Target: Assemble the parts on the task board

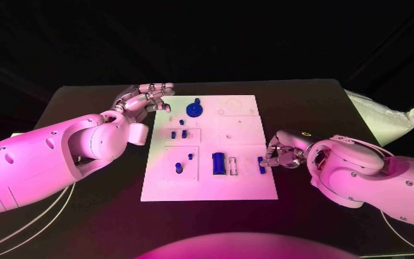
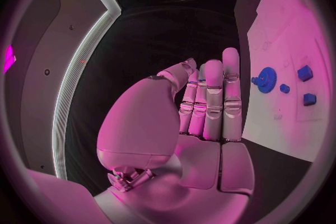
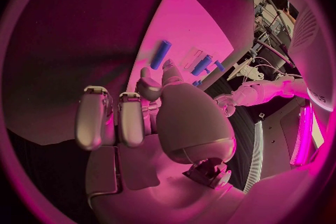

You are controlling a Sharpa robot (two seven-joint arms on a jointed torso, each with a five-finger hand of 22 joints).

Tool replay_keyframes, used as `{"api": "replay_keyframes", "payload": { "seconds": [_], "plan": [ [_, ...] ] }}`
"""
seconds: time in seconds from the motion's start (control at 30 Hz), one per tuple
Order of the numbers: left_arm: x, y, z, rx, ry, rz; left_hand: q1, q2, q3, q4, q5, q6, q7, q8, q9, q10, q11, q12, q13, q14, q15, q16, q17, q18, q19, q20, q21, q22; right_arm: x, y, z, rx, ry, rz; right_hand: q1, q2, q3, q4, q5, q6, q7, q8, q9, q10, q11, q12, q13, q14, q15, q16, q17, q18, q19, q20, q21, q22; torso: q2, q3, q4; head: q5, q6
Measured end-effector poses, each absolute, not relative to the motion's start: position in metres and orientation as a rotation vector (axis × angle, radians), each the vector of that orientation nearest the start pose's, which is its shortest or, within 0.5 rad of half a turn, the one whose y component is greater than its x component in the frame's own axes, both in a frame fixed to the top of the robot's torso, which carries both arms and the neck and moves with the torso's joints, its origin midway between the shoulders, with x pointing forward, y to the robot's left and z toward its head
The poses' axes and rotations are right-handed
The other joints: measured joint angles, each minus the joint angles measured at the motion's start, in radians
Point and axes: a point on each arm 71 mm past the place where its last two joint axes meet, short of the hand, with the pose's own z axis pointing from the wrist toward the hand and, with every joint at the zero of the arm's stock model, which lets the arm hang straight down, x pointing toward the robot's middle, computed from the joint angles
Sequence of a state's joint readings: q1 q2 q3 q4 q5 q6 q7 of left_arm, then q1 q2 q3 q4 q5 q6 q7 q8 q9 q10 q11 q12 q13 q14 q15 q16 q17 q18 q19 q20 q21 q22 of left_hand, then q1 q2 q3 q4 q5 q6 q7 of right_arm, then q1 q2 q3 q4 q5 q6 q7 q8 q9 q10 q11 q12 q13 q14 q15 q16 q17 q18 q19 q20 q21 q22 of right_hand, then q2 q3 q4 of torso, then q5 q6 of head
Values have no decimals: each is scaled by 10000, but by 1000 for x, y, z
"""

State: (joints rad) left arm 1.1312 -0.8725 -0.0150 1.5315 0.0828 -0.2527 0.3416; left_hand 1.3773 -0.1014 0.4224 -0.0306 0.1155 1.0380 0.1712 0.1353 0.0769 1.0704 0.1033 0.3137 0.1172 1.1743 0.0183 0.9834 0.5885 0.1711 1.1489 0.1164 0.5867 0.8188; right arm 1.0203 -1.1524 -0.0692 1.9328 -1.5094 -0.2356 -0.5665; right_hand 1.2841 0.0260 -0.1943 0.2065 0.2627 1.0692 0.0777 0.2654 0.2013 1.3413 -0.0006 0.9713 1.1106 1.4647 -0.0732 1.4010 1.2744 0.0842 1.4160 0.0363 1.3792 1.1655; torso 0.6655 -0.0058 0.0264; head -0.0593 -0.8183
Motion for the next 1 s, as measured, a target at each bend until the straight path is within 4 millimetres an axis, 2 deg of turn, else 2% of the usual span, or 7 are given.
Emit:
{"api": "replay_keyframes", "payload": {
  "seconds": [0.13, 0.5, 0.6, 0.63, 0.7, 0.93, 1.0],
  "plan": [
    [478, 220, -207, -12982, 14708, -15626, 0, 0, 0, 0, 0, 0, 0, 0, 0, 0, 0, 0, 0, 0, 0, 0, 0, 1, 0, 0, 0, 0, 364, -244, -244, 468, 20351, 3104, -63, -63, -165, 171, 392, 79, -10, -28, 33, 0, 0, 16, 35, 0, 0, 0, 7, 1, 0, 0, 0, 11, -1, -6, -6, 22, -35],
    [478, 221, -207, -12986, 14707, -15620, 0, 0, 0, 0, 0, 0, 0, -1, 0, 0, 0, 0, -2, 0, 0, 0, 1, 0, 0, 0, 0, 0, 365, -236, -249, -214, 20418, 2961, 139, -80, -145, 93, 492, 117, -46, -25, 106, 54, -54, 189, 179, 0, -1, 0, 70, 1, 0, 0, 0, 87, 1, 3, -8, 88, -104],
    [478, 221, -207, -12989, 14710, -15621, 0, 0, 0, 0, 0, 0, 0, -1, 0, 0, 0, 0, -2, 0, 0, 0, 1, 0, 0, 0, 1, 1, 367, -232, -250, -516, 20332, 2890, 776, 31, 51, -242, 67, 154, -81, -30, 152, 54, -53, 188, 205, 0, -1, 0, 70, 1, 8, -9, 0, 87, 0, 3, -2, 127, -86],
    [478, 221, -207, -12989, 14711, -15621, 0, 0, 0, 0, 0, 0, 0, -1, 0, 0, 0, 0, -2, 0, 0, 0, 1, 0, 0, 0, 1, 1, 368, -231, -250, -624, 20298, 2869, 985, 78, 166, -382, -365, 184, -76, -86, 165, 53, -52, 189, 216, 0, 0, 0, 70, 0, 39, -40, 0, 87, -1, 2, -2, 142, -86],
    [478, 221, -207, -12990, 14714, -15624, 0, 0, 0, 0, 0, 0, 0, -1, 0, 0, 0, 0, -2, 0, 0, 0, 1, 0, 0, 0, 1, 1, 369, -227, -251, -896, 20210, 2820, 1121, 105, 281, -497, -776, 215, -70, -98, 187, 53, -52, 189, 217, 0, 0, 0, 70, 1, 39, -40, 0, 91, -3, 3, -1, 155, -107],
    [478, 221, -207, -12994, 14719, -15623, 0, 0, 0, 0, 0, 0, 0, -1, 0, 0, 0, 0, -3, 0, 0, 0, 1, 0, 0, 0, 1, 1, 373, -217, -251, -1735, 19873, 2661, 1458, 240, 619, -771, -1328, 236, -54, -186, 200, 51, -48, 189, 221, 1, 2, 0, 88, 1, 39, -40, 0, 124, -3, 0, 3, 130, -129],
    [478, 222, -207, -12997, 14719, -15619, 0, 0, -18, -18, 0, 0, 0, -1, 0, 0, 0, 0, -3, 0, 0, 0, -11, 0, 0, 0, 1, -1, 374, -215, -251, -1943, 19791, 2608, 1532, 297, 736, -838, -1357, 237, -52, -186, 201, 44, -40, 189, 243, 1, 2, 0, 95, 2, 39, -40, -1, 130, -5, 0, 2, 127, -135]
  ]
}}
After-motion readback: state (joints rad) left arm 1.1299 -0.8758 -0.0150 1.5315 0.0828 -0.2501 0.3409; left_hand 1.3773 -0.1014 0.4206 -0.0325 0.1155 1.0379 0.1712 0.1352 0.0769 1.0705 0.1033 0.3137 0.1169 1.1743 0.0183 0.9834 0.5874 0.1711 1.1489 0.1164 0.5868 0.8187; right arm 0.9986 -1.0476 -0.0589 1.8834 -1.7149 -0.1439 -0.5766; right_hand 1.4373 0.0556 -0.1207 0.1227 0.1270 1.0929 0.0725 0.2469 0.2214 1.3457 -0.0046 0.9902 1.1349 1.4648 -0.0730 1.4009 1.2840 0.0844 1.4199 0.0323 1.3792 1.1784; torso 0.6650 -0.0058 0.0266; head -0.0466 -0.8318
